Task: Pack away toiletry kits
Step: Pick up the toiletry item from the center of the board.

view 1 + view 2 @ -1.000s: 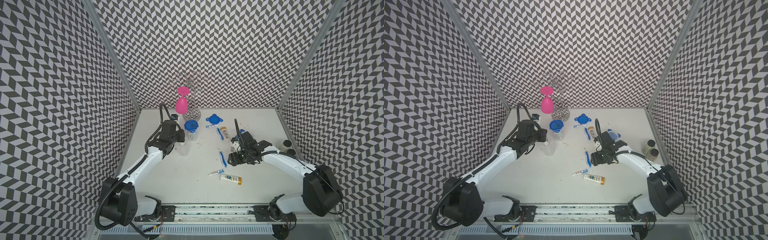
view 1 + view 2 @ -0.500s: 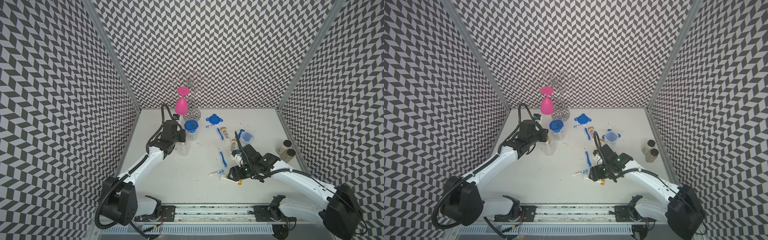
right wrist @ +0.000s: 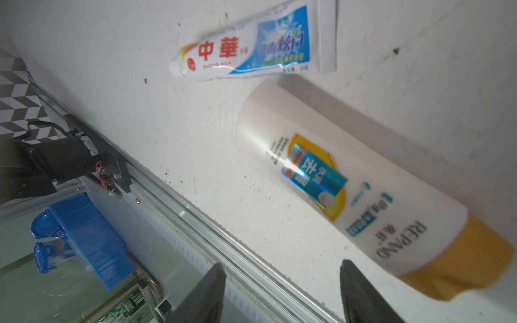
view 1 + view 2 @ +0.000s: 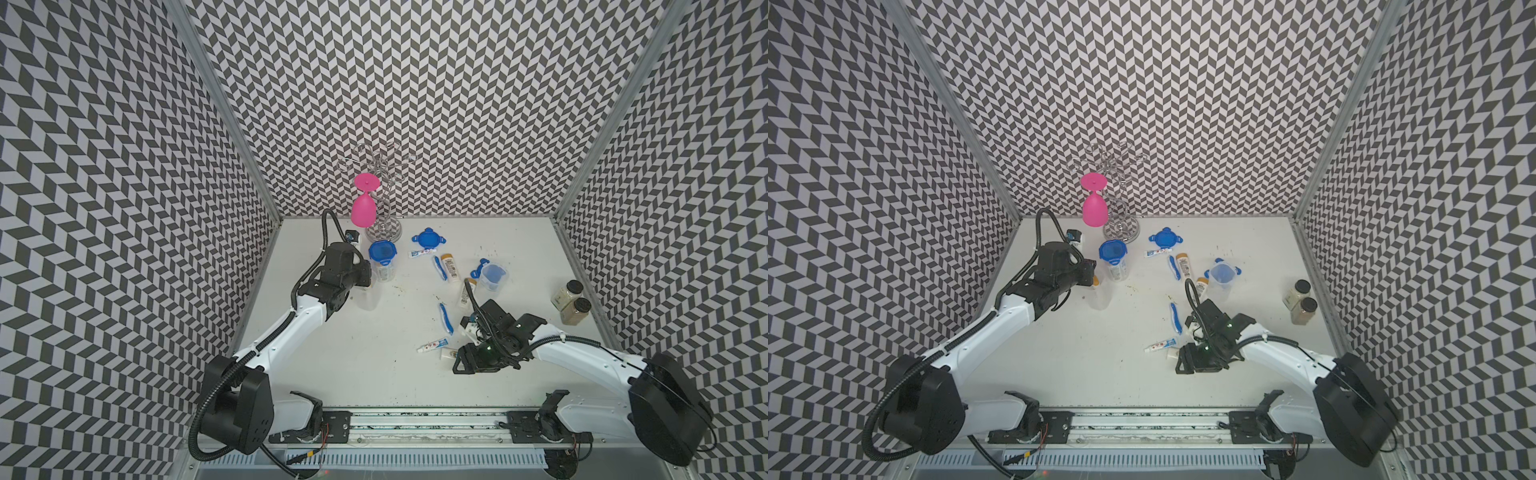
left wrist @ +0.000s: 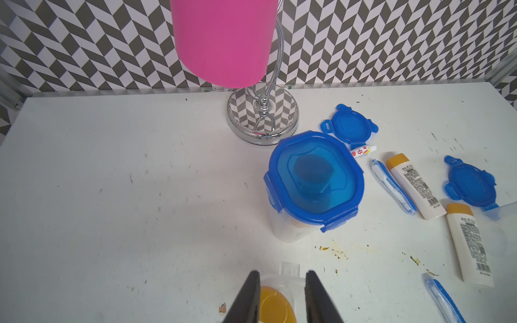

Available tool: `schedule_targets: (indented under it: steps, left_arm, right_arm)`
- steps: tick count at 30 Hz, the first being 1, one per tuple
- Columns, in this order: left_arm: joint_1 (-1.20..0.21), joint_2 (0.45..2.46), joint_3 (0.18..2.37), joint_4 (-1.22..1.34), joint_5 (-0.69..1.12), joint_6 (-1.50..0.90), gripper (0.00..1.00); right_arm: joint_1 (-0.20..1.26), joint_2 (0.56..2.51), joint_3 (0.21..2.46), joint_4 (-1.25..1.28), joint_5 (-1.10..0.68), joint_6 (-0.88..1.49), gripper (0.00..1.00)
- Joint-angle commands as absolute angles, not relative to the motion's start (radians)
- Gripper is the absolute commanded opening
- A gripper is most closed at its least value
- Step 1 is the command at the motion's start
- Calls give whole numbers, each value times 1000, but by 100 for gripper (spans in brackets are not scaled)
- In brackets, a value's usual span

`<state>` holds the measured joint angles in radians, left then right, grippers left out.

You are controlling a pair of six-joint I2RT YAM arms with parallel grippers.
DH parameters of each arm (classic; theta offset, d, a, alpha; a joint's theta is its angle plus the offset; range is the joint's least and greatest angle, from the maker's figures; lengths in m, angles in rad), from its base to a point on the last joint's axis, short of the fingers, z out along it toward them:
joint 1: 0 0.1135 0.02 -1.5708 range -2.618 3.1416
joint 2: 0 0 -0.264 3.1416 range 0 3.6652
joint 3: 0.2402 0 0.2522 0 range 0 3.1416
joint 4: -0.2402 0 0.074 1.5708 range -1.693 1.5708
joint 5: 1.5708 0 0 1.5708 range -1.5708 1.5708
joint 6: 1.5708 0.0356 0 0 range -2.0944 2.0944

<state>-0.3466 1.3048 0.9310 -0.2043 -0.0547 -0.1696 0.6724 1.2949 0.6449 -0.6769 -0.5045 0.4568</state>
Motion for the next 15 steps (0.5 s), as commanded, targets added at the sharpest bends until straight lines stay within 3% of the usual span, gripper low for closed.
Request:
schedule_targets:
  steps: [1,15]
  left_arm:
    - [-349,1265,915,-203,-40,-171,31]
    - [-350,1217,920,-210,-12,-183,33]
  right_arm:
    - [680,1345,698,-588,-471,454,63]
    - [523,1467,783,-540,-316,382,74]
